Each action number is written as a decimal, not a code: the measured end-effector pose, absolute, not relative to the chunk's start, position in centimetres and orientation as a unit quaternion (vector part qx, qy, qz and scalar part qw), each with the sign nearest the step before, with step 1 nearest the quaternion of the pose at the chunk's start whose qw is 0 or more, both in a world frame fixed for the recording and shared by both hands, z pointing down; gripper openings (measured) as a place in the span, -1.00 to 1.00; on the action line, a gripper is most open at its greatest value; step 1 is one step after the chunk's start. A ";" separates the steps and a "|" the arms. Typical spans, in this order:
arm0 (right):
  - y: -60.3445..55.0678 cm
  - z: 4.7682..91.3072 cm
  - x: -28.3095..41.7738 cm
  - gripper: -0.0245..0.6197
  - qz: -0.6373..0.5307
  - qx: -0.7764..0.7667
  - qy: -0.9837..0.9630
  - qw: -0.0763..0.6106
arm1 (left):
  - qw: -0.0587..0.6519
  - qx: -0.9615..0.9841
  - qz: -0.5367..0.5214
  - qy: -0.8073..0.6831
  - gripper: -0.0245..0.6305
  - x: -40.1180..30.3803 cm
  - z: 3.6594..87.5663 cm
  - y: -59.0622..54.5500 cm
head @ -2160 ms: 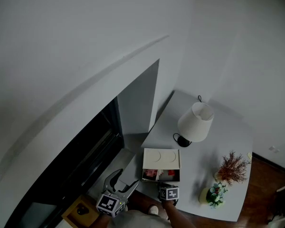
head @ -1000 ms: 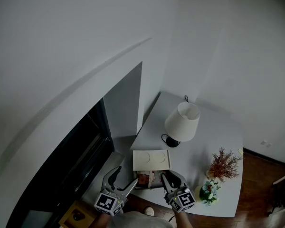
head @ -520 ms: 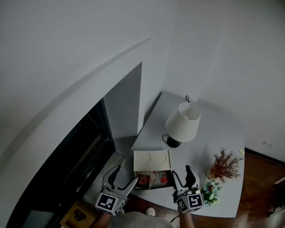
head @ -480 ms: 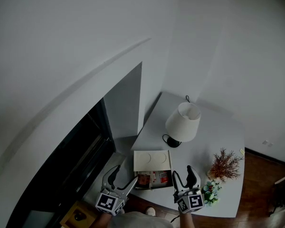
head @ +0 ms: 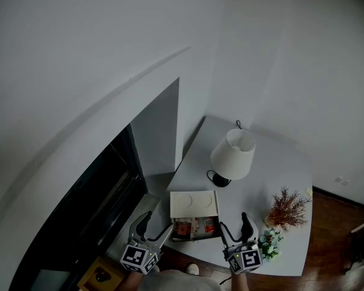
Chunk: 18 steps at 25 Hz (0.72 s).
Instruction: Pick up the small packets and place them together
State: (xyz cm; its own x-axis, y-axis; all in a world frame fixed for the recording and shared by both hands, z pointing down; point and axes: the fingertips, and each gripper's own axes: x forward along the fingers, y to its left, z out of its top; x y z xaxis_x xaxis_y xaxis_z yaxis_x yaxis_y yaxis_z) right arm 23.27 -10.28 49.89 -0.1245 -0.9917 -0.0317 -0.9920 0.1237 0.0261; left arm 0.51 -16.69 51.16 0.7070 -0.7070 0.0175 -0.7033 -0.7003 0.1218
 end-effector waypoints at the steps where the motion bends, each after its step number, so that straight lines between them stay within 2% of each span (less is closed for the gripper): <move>1: -10.3 50.0 23.1 0.16 0.022 -0.657 0.754 -0.002 | 0.056 0.921 -0.015 -0.384 0.09 0.5 51.1 -16.7; 6: -10.2 51.0 22.4 0.13 0.016 -0.632 0.774 -0.032 | 0.034 0.921 -0.011 -0.387 0.14 0.4 50.6 -16.4; 9: -10.7 54.1 21.2 0.13 -0.017 -0.591 0.801 -0.094 | 0.035 0.921 -0.004 -0.388 0.14 0.3 51.1 -16.3; 11: -11.2 57.9 20.7 0.13 -0.045 -0.550 0.817 -0.166 | 0.038 0.921 -0.001 -0.388 0.14 0.2 51.5 -16.1; 16: -12.0 69.1 20.2 0.12 -0.050 -0.422 0.803 -0.417 | 0.041 0.920 0.008 -0.389 0.14 -0.4 52.2 -15.5; 18: -12.3 72.8 20.2 0.12 -0.046 -0.368 0.788 -0.492 | 0.044 0.919 0.010 -0.391 0.14 -0.7 52.5 -15.3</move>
State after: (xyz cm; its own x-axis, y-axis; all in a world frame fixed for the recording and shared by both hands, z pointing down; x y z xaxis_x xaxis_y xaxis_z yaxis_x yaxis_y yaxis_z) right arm 20.16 -12.30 72.76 -0.2452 -0.5347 0.8086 -0.6253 0.7247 0.2896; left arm -0.68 -15.28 52.47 0.6945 -0.7175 0.0532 -0.7193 -0.6909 0.0729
